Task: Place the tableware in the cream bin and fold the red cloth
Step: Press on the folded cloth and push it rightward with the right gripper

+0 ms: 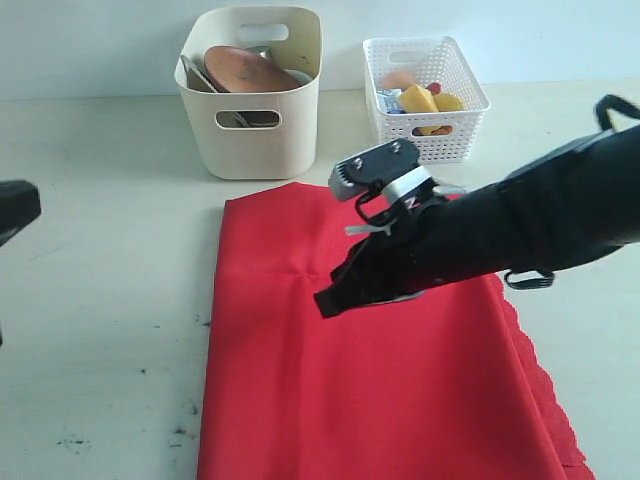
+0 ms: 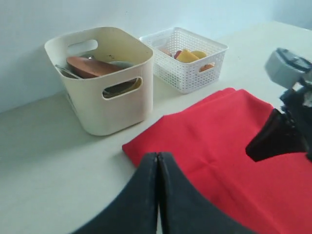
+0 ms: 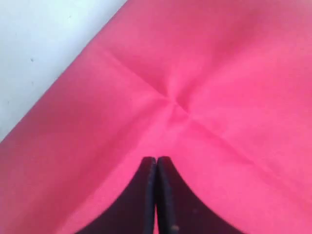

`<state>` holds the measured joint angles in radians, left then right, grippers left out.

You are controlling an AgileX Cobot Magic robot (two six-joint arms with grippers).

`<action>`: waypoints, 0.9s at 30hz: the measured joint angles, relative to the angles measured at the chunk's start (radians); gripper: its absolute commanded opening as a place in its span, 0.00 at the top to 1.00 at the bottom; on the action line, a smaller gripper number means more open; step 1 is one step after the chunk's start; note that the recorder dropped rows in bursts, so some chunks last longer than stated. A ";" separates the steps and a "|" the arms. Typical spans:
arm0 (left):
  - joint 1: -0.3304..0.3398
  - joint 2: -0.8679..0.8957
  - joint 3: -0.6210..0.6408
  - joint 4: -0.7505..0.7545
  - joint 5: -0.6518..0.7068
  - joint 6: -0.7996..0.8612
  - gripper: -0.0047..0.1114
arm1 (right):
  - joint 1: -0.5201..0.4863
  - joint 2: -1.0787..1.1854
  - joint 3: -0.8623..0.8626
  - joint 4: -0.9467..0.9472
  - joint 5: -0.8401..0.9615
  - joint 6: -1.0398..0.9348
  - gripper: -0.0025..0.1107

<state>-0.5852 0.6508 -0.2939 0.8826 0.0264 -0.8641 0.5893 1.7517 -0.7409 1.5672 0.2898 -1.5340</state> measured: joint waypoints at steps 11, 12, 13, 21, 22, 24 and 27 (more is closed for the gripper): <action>0.000 -0.159 0.183 -0.003 -0.080 -0.004 0.95 | 0.011 0.176 -0.104 -0.354 -0.043 0.308 0.98; 0.000 -0.159 0.184 -0.003 -0.080 -0.004 0.95 | 0.002 0.168 -0.104 -0.412 -0.048 0.377 0.98; 0.000 -0.159 0.184 -0.003 -0.080 -0.004 0.95 | -0.014 0.161 -0.104 -0.505 -0.048 0.449 0.98; 0.000 -0.159 0.187 -0.003 -0.080 -0.004 0.95 | -0.108 0.127 -0.100 -1.160 0.017 1.070 0.98; 0.000 -0.159 0.187 -0.003 -0.080 -0.004 0.95 | -0.123 0.122 -0.100 -1.258 0.027 1.166 0.98; 0.000 -0.159 0.187 -0.003 -0.080 -0.004 0.95 | -0.151 0.117 -0.104 -1.434 0.050 1.334 0.98; 0.000 -0.159 0.187 -0.003 -0.080 -0.004 0.95 | -0.200 0.112 -0.104 -1.698 0.082 1.598 0.98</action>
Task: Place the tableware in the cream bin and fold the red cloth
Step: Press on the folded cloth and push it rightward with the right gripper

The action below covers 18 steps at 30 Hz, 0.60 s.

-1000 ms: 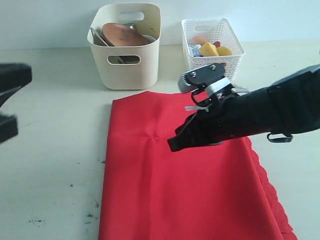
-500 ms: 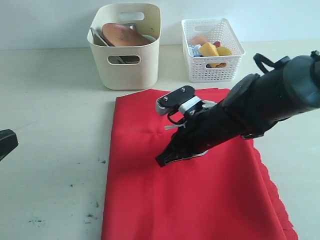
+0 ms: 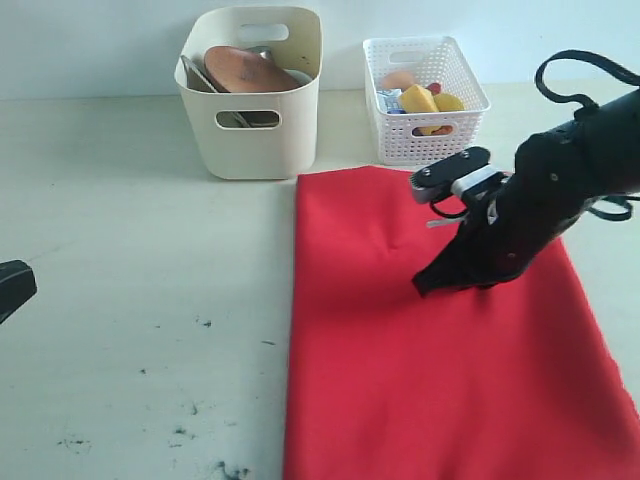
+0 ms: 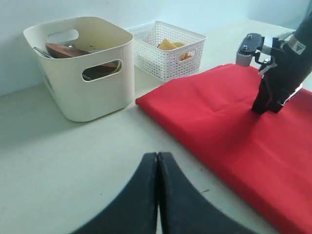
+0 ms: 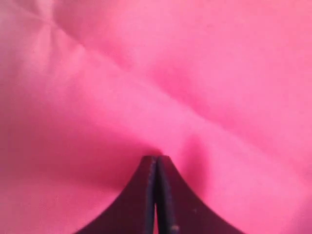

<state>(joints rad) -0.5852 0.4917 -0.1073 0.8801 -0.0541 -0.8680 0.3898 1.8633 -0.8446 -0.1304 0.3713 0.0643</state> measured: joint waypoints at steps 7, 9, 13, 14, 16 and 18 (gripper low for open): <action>0.000 0.000 0.000 0.000 -0.010 0.000 0.95 | -0.130 0.003 -0.016 -0.462 0.076 0.440 0.98; 0.000 0.000 0.000 0.000 -0.015 0.000 0.95 | -0.145 0.003 -0.032 -0.501 0.135 0.497 0.98; 0.000 0.000 0.000 0.000 -0.019 0.000 0.95 | -0.147 -0.064 -0.072 -0.490 0.185 0.541 0.98; 0.000 0.000 0.000 0.000 -0.019 0.000 0.95 | -0.140 -0.093 -0.079 -0.464 0.167 0.541 0.98; 0.000 0.000 0.000 0.000 -0.020 0.000 0.95 | -0.120 -0.144 -0.086 -0.402 0.114 0.498 0.98; 0.000 0.000 0.000 0.000 -0.020 -0.012 0.95 | -0.092 -0.162 -0.087 -0.338 0.049 0.424 0.98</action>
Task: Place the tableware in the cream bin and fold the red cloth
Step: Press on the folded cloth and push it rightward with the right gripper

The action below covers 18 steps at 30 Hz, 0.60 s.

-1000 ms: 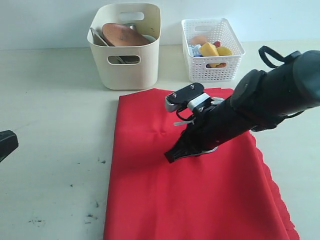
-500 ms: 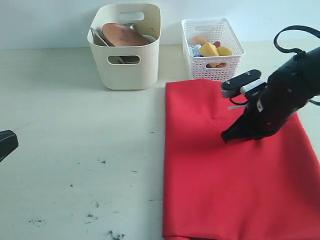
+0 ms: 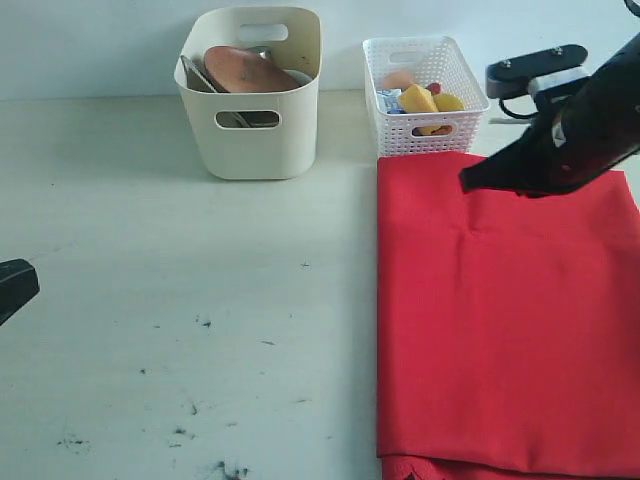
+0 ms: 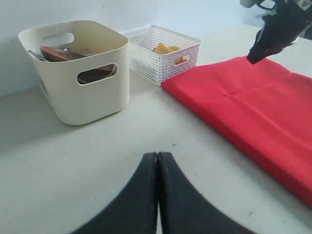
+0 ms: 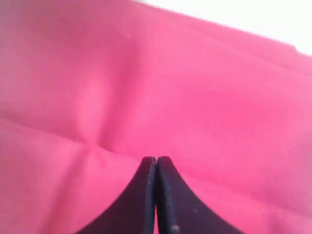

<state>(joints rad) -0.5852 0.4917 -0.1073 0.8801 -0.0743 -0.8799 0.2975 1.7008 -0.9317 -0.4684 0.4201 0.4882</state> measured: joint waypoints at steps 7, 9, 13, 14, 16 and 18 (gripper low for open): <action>0.000 0.000 0.000 0.000 0.000 -0.019 0.95 | 0.043 0.150 0.000 0.054 -0.067 -0.082 0.98; 0.000 0.000 0.000 0.000 -0.003 -0.021 0.95 | 0.035 0.211 -0.001 0.022 -0.022 -0.075 0.98; 0.000 0.000 0.007 0.000 -0.004 -0.021 0.95 | -0.002 0.234 -0.014 -0.156 0.075 0.069 0.98; 0.000 0.000 0.010 0.000 -0.004 -0.026 0.95 | -0.019 0.238 -0.014 -0.216 0.116 0.114 0.98; 0.000 0.000 0.016 0.000 -0.004 -0.029 0.95 | -0.059 0.249 -0.014 -0.310 0.204 0.184 0.98; 0.000 0.000 0.020 0.000 -0.004 -0.029 0.95 | -0.106 0.262 -0.014 -0.366 0.244 0.235 0.98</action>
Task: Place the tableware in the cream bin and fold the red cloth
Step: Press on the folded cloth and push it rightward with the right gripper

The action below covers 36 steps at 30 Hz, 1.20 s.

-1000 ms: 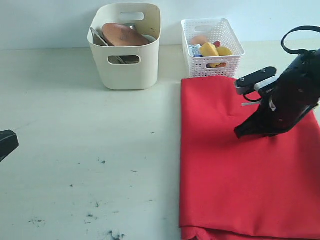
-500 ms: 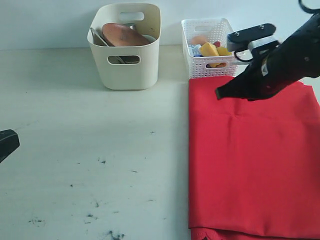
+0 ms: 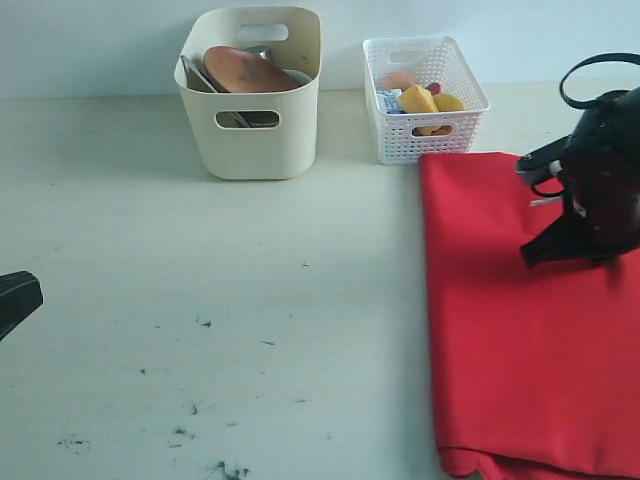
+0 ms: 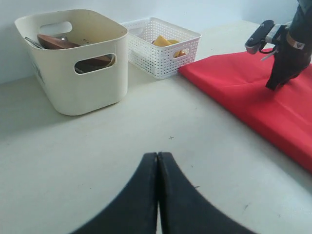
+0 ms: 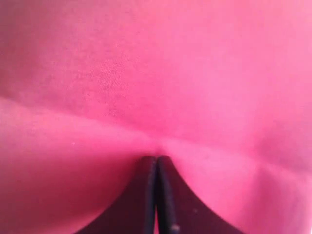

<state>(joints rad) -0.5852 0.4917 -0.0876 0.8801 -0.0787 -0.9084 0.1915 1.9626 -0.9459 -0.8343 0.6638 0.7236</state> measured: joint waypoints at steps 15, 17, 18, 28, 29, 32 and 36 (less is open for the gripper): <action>0.000 0.000 0.001 0.000 0.000 0.000 0.95 | -0.166 -0.095 -0.028 0.025 0.034 0.065 0.98; 0.000 0.000 0.001 0.000 0.000 0.000 0.95 | -0.159 -0.166 -0.032 0.071 0.025 0.028 0.98; 0.000 0.000 0.001 0.000 0.000 0.000 0.95 | -0.157 -0.193 -0.032 0.096 0.020 0.014 0.98; 0.000 0.000 0.002 0.000 0.002 -0.052 0.95 | -0.156 -0.118 0.087 0.773 -0.302 -0.587 0.98; 0.000 0.000 0.002 0.000 0.002 -0.053 0.95 | -0.158 -0.084 0.085 0.731 -0.342 -0.562 0.98; 0.000 0.000 0.002 0.000 0.008 -0.053 0.95 | -0.196 -0.046 0.079 0.624 -0.426 -0.431 0.98; 0.000 0.000 0.002 0.000 0.019 -0.053 0.95 | -0.277 -0.029 0.070 0.495 -0.487 -0.294 0.98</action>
<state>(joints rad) -0.5852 0.4917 -0.0852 0.8801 -0.0596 -0.9618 -0.0856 1.9338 -0.8763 -0.3396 0.1771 0.4299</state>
